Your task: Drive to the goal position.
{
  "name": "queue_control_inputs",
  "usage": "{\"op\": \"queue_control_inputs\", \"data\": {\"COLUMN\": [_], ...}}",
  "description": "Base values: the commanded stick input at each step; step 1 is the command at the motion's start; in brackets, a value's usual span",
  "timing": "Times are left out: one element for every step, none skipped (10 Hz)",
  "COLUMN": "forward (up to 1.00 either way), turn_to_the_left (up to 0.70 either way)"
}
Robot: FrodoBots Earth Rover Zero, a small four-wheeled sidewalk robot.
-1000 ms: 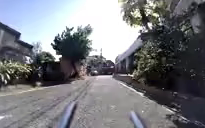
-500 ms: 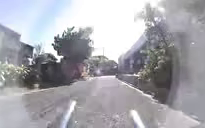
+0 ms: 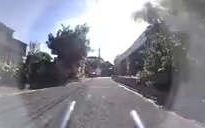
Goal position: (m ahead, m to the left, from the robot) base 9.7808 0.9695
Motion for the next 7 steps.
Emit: {"op": "queue_control_inputs", "data": {"forward": [0.85,0.85,0.85,0.85,0.85,0.85,0.85], "turn_to_the_left": [0.11,0.14,0.12,0.14,0.00,0.00,0.05]}}
